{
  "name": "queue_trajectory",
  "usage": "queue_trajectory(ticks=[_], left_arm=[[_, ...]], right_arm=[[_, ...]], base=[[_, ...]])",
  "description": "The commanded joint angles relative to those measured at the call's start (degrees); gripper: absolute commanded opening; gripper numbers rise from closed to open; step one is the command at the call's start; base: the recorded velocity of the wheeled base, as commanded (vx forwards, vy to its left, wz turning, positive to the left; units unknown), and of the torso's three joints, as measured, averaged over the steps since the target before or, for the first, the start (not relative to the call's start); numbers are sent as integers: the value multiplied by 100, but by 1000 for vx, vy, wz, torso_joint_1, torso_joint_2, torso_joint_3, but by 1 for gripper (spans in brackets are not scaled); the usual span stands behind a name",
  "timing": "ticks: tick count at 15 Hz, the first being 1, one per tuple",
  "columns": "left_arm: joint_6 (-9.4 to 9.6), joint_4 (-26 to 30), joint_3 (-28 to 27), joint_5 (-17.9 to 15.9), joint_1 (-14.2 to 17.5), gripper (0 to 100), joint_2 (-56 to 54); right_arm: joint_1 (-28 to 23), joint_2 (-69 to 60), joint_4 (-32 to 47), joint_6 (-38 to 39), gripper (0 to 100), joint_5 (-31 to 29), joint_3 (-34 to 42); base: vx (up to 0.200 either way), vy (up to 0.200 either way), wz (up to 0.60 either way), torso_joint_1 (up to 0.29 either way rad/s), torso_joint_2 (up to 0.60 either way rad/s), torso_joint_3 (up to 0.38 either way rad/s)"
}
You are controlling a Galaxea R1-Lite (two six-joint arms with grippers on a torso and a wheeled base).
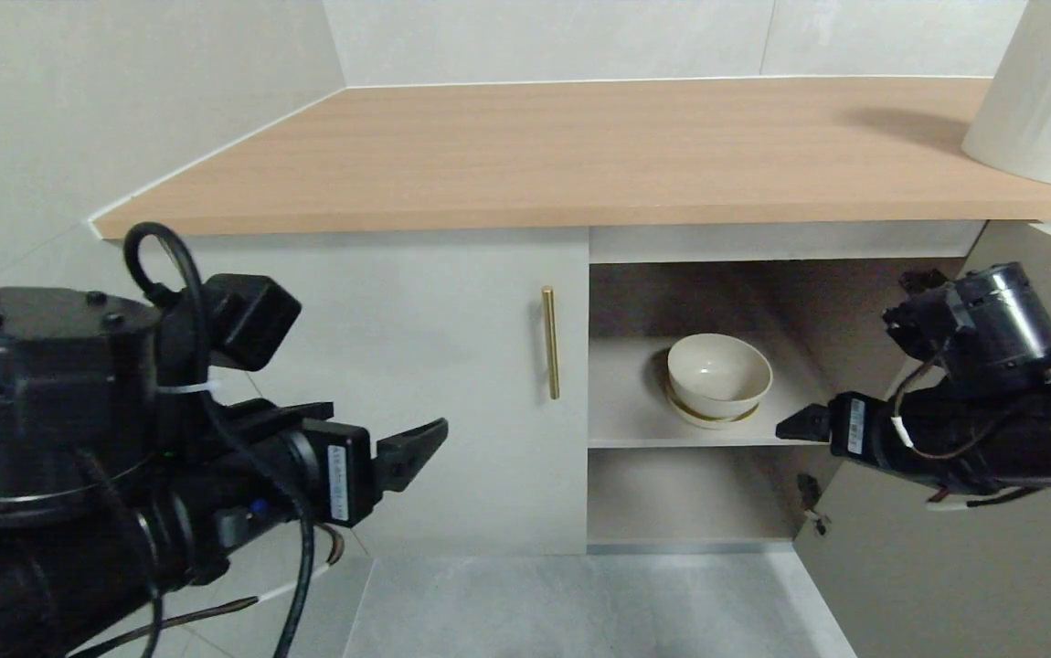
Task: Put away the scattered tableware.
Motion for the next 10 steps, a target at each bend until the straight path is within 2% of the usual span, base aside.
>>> queue_trajectory(ticks=[1,3,5,10], left_arm=[[-21,91,297,-36,465,100,-665],[-38,91,324,-54,641,100,-691],[-38,91,394,-63,641,100,-709],[-38,82,394,-63,641,100,-691]], right_arm=[[179,-1269,101,-87,100,19,550],[223,-1823,101,-404,100,89,770],[223,-2078,92,-694,100,124,1104],[416,-2052,57,-904,100,98,1368]], base=[[0,0,0,0,0,0],[0,0,0,0,0,0],[0,0,0,0,0,0],[-200,0,0,4,0,6]])
